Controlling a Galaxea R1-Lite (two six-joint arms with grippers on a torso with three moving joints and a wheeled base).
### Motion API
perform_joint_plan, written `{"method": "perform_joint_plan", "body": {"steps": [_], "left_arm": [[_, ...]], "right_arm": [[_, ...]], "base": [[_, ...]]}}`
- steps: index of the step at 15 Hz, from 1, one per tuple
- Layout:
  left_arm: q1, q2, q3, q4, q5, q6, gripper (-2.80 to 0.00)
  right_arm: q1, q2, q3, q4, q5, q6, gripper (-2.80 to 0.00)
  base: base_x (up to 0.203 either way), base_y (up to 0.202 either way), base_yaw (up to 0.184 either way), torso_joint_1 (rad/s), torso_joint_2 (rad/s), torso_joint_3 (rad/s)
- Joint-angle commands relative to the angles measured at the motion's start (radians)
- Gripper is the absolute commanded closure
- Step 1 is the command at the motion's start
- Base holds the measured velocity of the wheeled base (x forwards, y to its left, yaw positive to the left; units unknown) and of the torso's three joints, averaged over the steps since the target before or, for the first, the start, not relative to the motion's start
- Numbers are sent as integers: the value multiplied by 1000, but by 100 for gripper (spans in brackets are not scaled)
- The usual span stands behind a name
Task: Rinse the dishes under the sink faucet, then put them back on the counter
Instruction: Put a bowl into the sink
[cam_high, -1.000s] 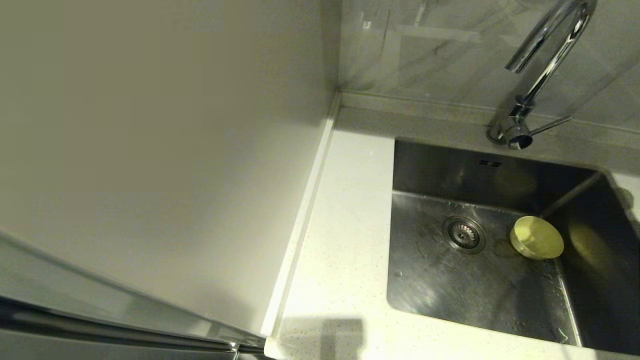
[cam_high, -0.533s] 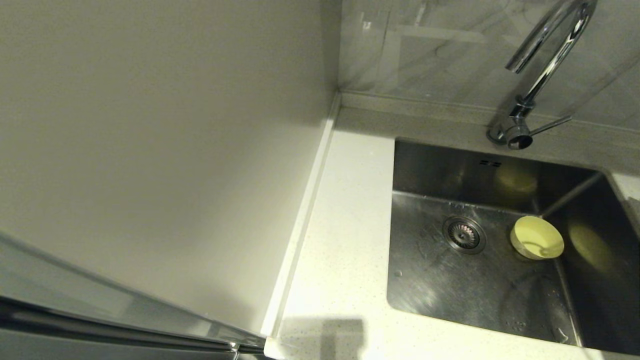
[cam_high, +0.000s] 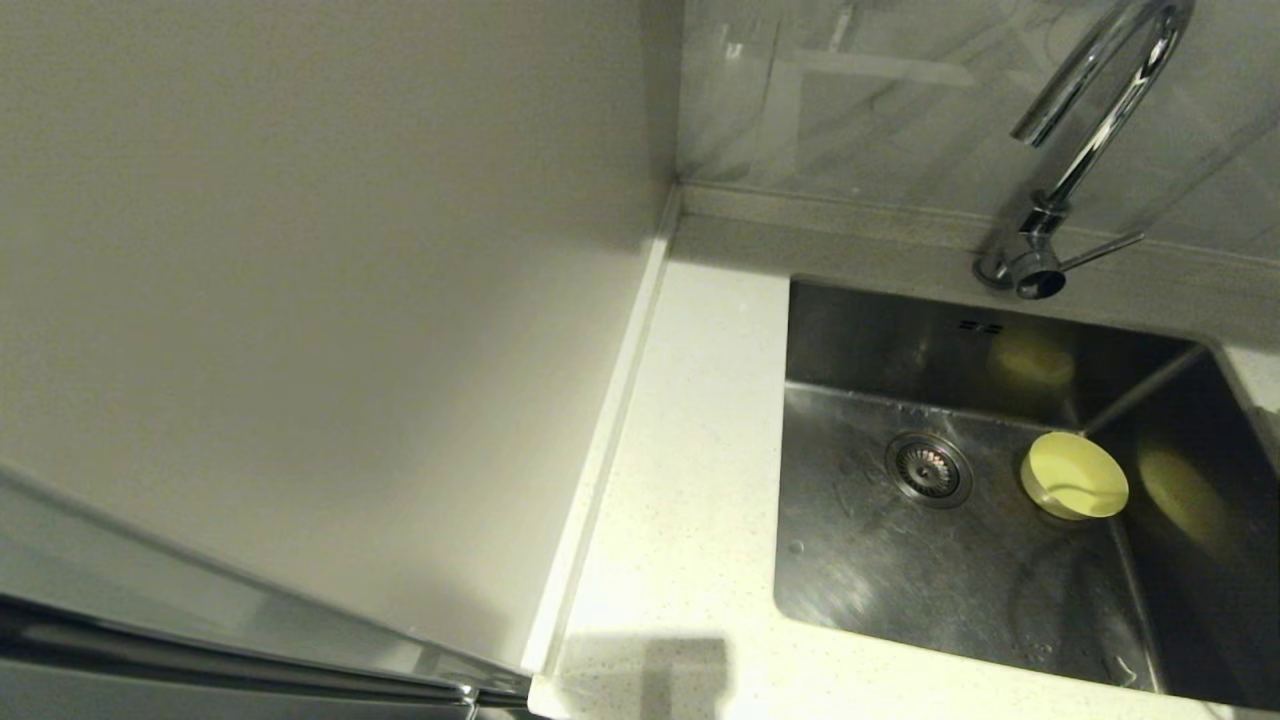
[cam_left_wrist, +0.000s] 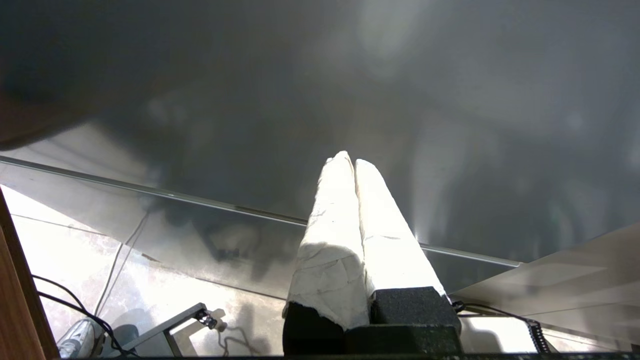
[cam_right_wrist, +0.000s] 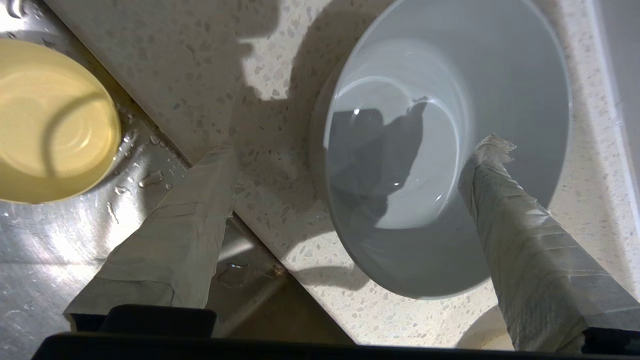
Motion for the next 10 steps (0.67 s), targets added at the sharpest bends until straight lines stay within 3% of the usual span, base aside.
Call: {"method": "perform_joint_plan", "body": {"steps": [1,3,4,10], "left_arm": [[0,-3,0,0,0,-1,0],[0,-3,0,0,0,-1,0],[0,-3,0,0,0,-1,0],[0,-3,0,0,0,-1,0]], "right_arm": [[0,19,-3,2,-2,1,-280],[0,25,-5,1,-2,1,-280],[0,26,-8,0,-1,3,0],[0,19,-3,0,14,3,0]], "base": [[0,0,0,0,0,0],[0,0,0,0,0,0],[0,0,0,0,0,0],[0,0,0,0,0,0]]}}
